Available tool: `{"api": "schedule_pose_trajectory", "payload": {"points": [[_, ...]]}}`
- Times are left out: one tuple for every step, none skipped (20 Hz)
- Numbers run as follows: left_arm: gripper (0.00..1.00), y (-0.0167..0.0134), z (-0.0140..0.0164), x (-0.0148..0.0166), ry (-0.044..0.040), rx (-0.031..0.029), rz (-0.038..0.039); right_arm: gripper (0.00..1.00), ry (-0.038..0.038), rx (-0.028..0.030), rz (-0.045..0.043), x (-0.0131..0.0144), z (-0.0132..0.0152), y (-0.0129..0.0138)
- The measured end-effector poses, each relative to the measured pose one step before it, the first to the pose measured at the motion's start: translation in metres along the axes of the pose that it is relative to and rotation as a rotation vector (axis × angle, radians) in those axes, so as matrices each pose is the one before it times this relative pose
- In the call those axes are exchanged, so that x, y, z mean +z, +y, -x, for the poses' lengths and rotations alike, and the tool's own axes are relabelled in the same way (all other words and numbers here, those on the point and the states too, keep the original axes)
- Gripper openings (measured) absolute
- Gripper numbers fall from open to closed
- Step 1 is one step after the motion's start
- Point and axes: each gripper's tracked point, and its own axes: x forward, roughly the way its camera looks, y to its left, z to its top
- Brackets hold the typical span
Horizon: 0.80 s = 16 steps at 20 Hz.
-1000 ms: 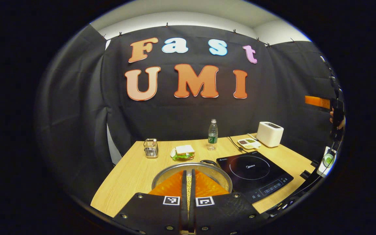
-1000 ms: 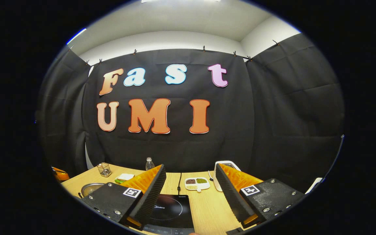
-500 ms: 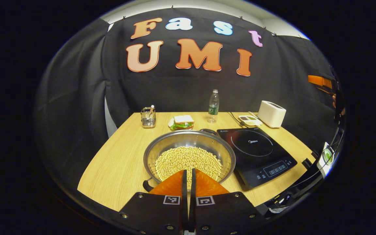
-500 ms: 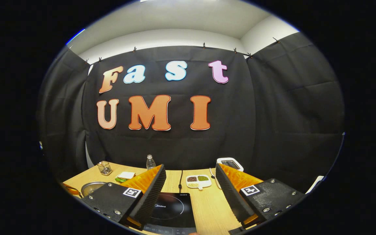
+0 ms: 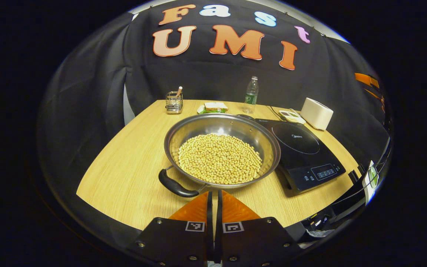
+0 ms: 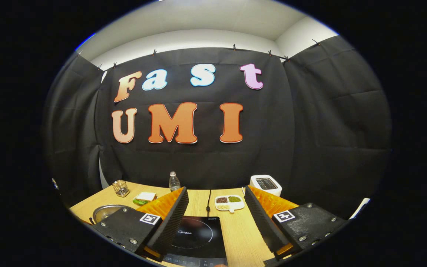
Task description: First push the handle of the pot to place it horizontally, then grasp the pot with both hands and set it on the induction cooktop.
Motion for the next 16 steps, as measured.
{"api": "schedule_pose_trajectory", "payload": {"points": [[0.03,0.00251,-0.00239,-0.00441,0.0127,0.00747,0.00364,1.0,0.01082,0.00699,-0.00285,-0.00281,-0.00022,0.00144],[0.03,0.00171,-0.00254,-0.00238,0.01042,0.00512,0.00518,0.95,0.00646,0.00628,-0.00318,-0.00082,0.00025,0.00168],[0.03,0.00239,-0.0039,-0.00257,0.00894,0.00534,0.00095,0.95,0.00184,0.00316,-0.00223,-0.00013,-0.0006,0.00071],[0.03,0.00313,-0.00296,-0.00334,0.00798,0.00861,-0.00253,0.95,-0.00164,0.00221,-0.00174,0.00161,-0.00014,-0.00021],[0.03,0.00307,-0.00333,-0.00107,0.007,0.00696,0.00141,0.95,-0.00413,-0.00091,-0.00113,0.00085,0.00036,-0.00102],[0.03,0.00166,-0.00183,-0.00216,0.00651,0.00276,0.0055,0.95,-0.00184,-0.00416,0.00076,-0.00055,0.00001,-0.00171],[0.03,0.0008,-0.00139,0.00009,0.00361,0.00386,0.00279,0.95,-0.00058,-0.00446,0.00079,0.00086,-0.00061,-0.00165],[0.03,0.00154,-0.00321,-0.00066,-0.00248,0.0078,-0.00081,1.0,0.00003,-0.00345,-0.00062,-0.00024,-0.00038,-0.00082],[0.03,0.00362,-0.00164,0.00185,-0.00484,0.01013,-0.00224,1.0,-0.00004,-0.00271,-0.00192,0.0004,0.00087,-0.00231],[0.03,0.00458,-0.00198,0.00304,-0.01111,0.01322,-0.00167,0.95,-0.00053,-0.00296,-0.00293,0.00025,0.0003,-0.00125],[0.02,0.00158,-0.0015,0.00079,-0.00016,-0.00109,0.00169,0.95,-0.00184,-0.00187,-0.00315,0.00099,-0.00034,-0.00043],[0.03,0.00003,-0.00323,-0.00183,0.00184,-0.00026,0.00488,0.95,-0.00187,-0.00231,-0.00196,0.00022,0.00071,-0.00089],[0.03,0.00096,-0.00027,0.00036,0.00121,0.00226,0.00271,0.95,-0.00122,-0.00186,-0.00104,0.00069,0.0008,-0.00117],[0.03,0.00193,-0.0012,-0.00028,0.00007,0.00158,0.00376,0.95,-0.00136,-0.0023,-0.00044,0.00009,0.00001,-0.00103],[0.03,0.00149,-0.0011,0.00099,-0.00175,0.00069,0.00707,0.95,-0.00144,-0.00243,0.00026,0.00089,0.00107,-0.00095],[0.03,0.00236,-0.00062,0.00062,-0.00191,0.00394,0.00375,0.95,-0.00189,-0.00277,0.00065,0.00061,-0.00083,-0.00046]]}}
